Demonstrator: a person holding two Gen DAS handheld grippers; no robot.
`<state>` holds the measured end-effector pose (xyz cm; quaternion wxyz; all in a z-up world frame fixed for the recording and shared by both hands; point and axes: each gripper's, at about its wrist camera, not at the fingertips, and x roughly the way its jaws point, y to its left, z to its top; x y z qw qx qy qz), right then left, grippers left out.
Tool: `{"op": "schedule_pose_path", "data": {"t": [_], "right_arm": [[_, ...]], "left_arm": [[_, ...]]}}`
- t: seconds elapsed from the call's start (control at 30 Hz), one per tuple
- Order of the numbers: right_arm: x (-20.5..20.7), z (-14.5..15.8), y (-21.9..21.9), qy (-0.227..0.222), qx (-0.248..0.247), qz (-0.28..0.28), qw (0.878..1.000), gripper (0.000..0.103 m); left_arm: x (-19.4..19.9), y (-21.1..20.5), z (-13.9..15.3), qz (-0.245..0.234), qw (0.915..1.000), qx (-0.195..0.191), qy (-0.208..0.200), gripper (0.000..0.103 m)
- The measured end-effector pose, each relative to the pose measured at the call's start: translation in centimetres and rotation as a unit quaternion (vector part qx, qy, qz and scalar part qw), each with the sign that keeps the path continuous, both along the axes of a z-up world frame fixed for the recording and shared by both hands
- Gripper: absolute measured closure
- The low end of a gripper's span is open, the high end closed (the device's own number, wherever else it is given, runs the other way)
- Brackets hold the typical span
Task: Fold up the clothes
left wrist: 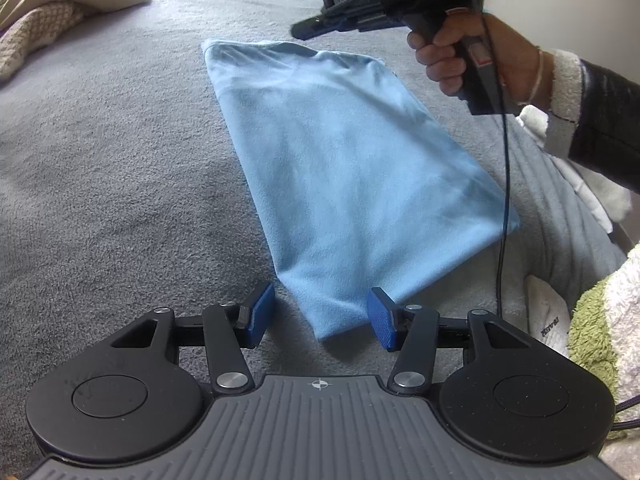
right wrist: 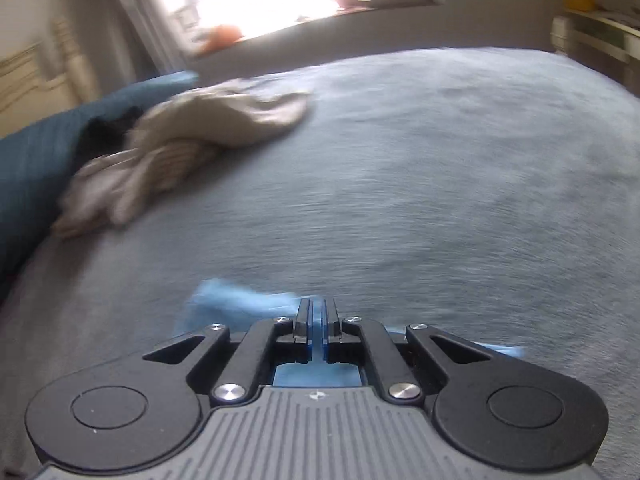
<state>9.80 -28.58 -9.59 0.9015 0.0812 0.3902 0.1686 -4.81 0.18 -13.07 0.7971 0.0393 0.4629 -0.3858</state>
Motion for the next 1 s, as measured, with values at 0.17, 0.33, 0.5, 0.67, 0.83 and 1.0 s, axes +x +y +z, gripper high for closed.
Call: {"op": "schedule_pose_path", "data": {"t": [0.17, 0.33, 0.5, 0.67, 0.83, 1.0], "right_arm": [[0.0, -1.4, 4.0, 0.047, 0.012, 0.074, 0.996, 0.098], [0.6, -2.0, 1.8, 0.058, 0.016, -0.036, 0.998, 0.098], [-2.1, 0.5, 0.1, 0.040, 0.029, -0.049, 0.998, 0.097], [-5.4, 1.2, -1.0, 0.057, 0.052, -0.069, 0.995, 0.094], [-8.6, 1.2, -0.6, 0.066, 0.034, -0.064, 0.995, 0.093], [-11.3, 0.9, 0.4, 0.062, -0.019, -0.047, 0.997, 0.092]], "left_arm": [[0.0, 0.1, 0.1, 0.002, 1.0000, 0.000, 0.002, 0.052], [-0.3, 0.1, 0.4, 0.005, 1.0000, 0.004, 0.001, 0.052], [-0.2, -0.1, 0.6, 0.007, 0.9999, 0.010, 0.002, 0.052], [-0.3, -0.4, 0.7, 0.007, 0.9998, 0.019, -0.004, 0.052], [-0.4, -0.8, 0.8, 0.009, 0.9994, 0.033, -0.010, 0.052], [-0.5, -1.3, 0.8, 0.010, 0.9987, 0.048, -0.016, 0.052]]}}
